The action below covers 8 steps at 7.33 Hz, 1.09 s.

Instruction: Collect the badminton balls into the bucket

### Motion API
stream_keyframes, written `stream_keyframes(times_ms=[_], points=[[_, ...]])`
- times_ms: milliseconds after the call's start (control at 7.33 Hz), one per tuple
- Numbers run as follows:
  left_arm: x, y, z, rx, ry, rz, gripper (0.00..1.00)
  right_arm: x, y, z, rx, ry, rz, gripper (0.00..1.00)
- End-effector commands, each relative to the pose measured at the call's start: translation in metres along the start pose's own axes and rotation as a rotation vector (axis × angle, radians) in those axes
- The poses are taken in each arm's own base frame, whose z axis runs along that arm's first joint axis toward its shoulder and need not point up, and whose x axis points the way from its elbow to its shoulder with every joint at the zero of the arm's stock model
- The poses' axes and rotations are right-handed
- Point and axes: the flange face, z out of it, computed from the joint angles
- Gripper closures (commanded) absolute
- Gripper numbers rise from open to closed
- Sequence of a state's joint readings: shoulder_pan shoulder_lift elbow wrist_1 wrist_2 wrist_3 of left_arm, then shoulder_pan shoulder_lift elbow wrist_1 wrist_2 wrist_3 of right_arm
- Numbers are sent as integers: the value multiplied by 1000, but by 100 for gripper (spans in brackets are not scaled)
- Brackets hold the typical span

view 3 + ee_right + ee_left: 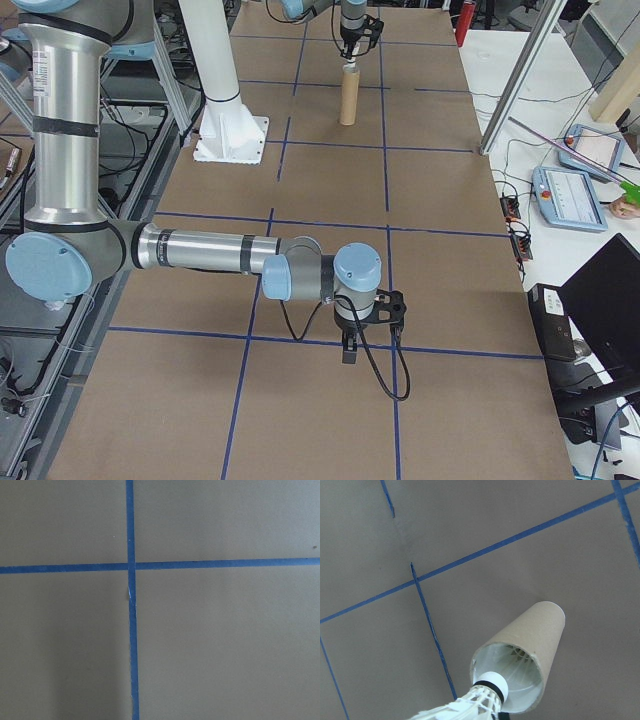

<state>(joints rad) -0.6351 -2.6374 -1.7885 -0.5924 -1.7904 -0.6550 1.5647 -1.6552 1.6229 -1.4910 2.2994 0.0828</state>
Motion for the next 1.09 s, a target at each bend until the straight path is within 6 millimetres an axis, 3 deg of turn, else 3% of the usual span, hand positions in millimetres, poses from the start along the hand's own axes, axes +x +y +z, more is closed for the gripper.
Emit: stream_keyframes(times_ms=[0, 409, 545, 682, 955], points=[[1, 0, 8, 8, 13, -3, 0, 0, 0, 0, 0, 0, 0, 0], [-7, 11, -9, 56, 47, 7, 0, 0, 0, 0, 0, 0, 0, 0], [-27, 20, -21, 101, 69, 4, 0, 0, 0, 0, 0, 0, 0, 0], [-60, 9, -33, 172, 95, -34, 0, 0, 0, 0, 0, 0, 0, 0], [-139, -14, 0, 306, 163, -39, 0, 0, 0, 0, 0, 0, 0, 0]])
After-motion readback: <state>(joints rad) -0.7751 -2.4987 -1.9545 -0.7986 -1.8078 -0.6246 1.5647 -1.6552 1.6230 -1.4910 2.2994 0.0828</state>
